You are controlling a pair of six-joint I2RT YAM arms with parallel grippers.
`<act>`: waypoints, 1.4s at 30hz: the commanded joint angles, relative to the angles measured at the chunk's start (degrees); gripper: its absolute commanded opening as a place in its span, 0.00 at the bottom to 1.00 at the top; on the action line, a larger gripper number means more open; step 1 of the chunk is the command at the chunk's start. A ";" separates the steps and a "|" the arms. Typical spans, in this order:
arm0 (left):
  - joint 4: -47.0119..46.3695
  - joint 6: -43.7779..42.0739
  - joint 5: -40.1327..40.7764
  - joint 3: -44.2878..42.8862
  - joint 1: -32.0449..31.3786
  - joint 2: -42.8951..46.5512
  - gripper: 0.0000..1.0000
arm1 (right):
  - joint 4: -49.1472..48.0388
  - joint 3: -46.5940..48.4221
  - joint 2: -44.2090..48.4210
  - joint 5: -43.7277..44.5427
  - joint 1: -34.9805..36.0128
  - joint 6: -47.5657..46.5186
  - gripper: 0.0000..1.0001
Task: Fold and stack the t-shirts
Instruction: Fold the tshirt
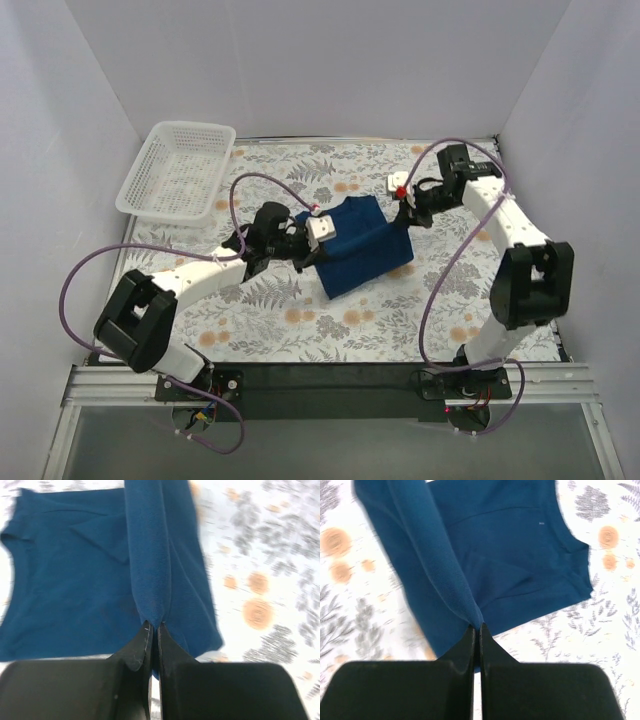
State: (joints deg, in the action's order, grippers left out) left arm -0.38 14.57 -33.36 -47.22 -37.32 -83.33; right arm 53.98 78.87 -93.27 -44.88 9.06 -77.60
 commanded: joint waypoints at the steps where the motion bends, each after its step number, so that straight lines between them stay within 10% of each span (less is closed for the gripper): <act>1: -3.39 2.03 -2.50 -4.63 4.26 -2.36 0.00 | -2.91 10.75 -8.29 -2.84 0.17 7.28 0.01; 10: -6.47 3.89 3.99 -8.68 9.63 -8.34 0.00 | -10.01 23.69 -22.82 -1.35 2.89 16.95 0.01; 20: -11.66 5.38 10.68 -9.29 12.01 -12.63 0.00 | -31.81 22.37 -25.72 4.54 4.91 34.09 0.01; 42: -14.56 4.33 18.34 -12.72 13.59 -21.26 0.00 | -41.23 20.01 -30.57 13.41 7.29 42.71 0.01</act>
State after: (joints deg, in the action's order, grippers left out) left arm -12.99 19.51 -16.47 -57.56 -24.32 -104.20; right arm 16.29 99.81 -124.40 -34.28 16.43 -36.10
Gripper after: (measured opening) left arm 0.031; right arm 0.013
